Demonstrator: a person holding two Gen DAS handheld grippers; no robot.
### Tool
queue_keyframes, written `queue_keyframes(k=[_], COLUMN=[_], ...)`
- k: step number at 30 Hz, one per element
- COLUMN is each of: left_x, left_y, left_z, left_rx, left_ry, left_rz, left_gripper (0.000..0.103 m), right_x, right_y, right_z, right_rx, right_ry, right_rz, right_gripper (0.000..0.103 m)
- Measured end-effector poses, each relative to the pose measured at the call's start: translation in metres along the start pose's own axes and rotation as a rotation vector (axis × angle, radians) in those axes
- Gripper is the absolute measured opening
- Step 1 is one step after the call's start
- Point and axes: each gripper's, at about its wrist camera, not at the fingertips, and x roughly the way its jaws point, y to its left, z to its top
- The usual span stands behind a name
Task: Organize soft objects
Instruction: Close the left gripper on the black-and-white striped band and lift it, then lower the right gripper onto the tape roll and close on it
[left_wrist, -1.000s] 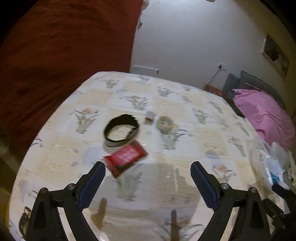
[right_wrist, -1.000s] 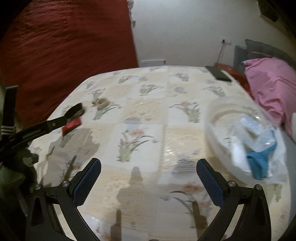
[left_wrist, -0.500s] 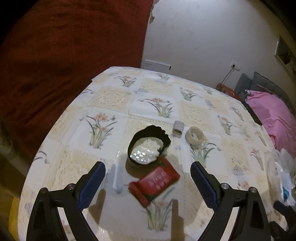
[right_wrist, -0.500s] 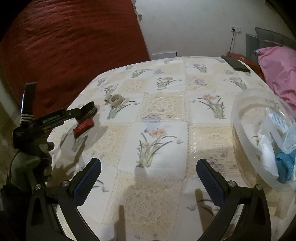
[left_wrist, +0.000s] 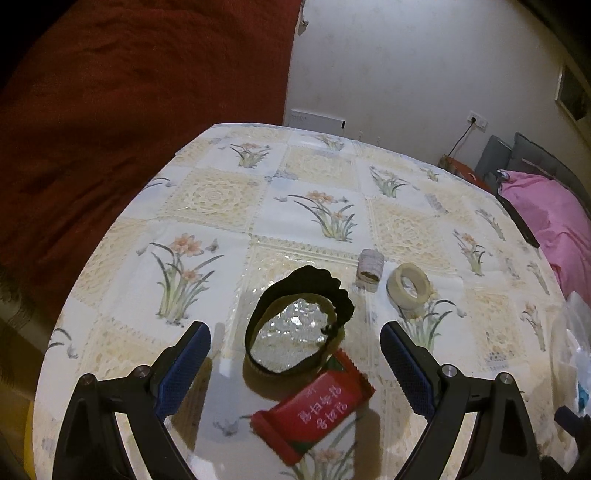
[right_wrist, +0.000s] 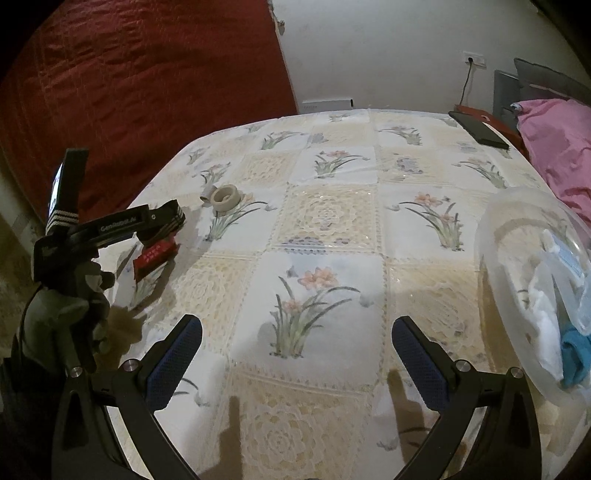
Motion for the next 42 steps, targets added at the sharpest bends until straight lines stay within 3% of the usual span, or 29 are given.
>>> queue_keyframes(k=[4, 10, 12, 17, 24, 34, 42], left_x=[0.008, 0.014, 0.013, 0.011, 0.002, -0.012, -0.013], left_y=[0.002, 0.003, 0.003, 0.004, 0.007, 0.009, 0.009], left_z=[0.001, -0.003, -0.004, -0.005, -0.006, -0.005, -0.005], left_rx=[-0.004, 0.001, 0.001, -0.004, -0.022, -0.03, -0.037], left_ry=[0.014, 0.016, 0.008, -0.008, -0.051, -0.103, -0.104], left_rz=[-0.011, -0.02, -0.03, -0.037, -0.039, -0.044, -0.055], left_gripper=[0.093, 0.067, 0.053, 0.041, 0.033, 0.033, 0.033], right_x=[0.008, 0.022, 0.026, 0.038, 0.057, 0.103, 0.129], right_y=[0.006, 0.015, 0.02, 0.029, 0.045, 0.068, 0.085], right_z=[0.006, 0.018, 0.022, 0.029, 0.05, 0.081, 0.096], right_rx=[-0.02, -0.05, -0.06, -0.076, -0.13, -0.196, -0.232], right_ry=[0.005, 0.01, 0.008, 0.006, -0.005, 0.025, 0.014], right_rz=[-0.004, -0.013, -0.012, -0.003, 0.009, 0.06, 0.036], right_gripper=[0.103, 0.103, 0.103, 0.103, 0.101, 0.077, 0.076])
